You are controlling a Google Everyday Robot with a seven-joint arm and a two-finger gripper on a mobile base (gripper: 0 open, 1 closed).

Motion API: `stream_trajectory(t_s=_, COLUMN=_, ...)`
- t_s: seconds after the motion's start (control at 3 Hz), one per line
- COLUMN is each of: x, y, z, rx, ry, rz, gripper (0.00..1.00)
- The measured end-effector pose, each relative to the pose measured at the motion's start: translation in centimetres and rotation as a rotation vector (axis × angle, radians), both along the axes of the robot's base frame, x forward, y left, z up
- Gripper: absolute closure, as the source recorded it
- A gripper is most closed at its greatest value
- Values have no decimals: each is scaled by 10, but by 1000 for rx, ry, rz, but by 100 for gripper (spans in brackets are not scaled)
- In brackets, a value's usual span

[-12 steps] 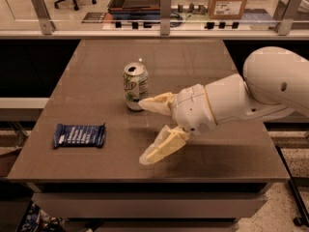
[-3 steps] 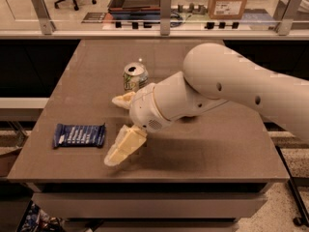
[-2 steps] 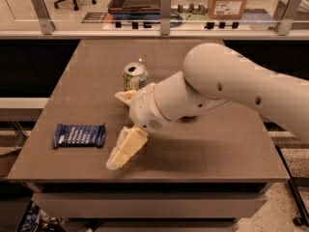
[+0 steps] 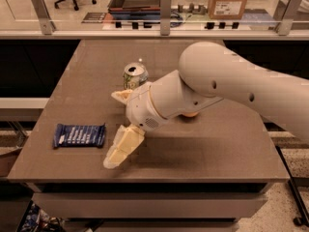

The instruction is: Pick rxbar blueberry

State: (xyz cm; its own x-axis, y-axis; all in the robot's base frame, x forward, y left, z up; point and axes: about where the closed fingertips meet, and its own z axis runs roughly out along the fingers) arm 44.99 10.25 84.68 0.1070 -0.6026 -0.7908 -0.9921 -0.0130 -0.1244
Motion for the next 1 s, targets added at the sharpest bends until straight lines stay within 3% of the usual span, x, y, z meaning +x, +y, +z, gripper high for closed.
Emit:
stream_trajectory(t_s=0.67, x=10, y=25, z=-10, rx=23, ry=24, rz=53, gripper=0)
stream_trajectory(t_s=1.0, x=8, y=31, z=-16, rx=33, ry=16, rz=31, gripper=0)
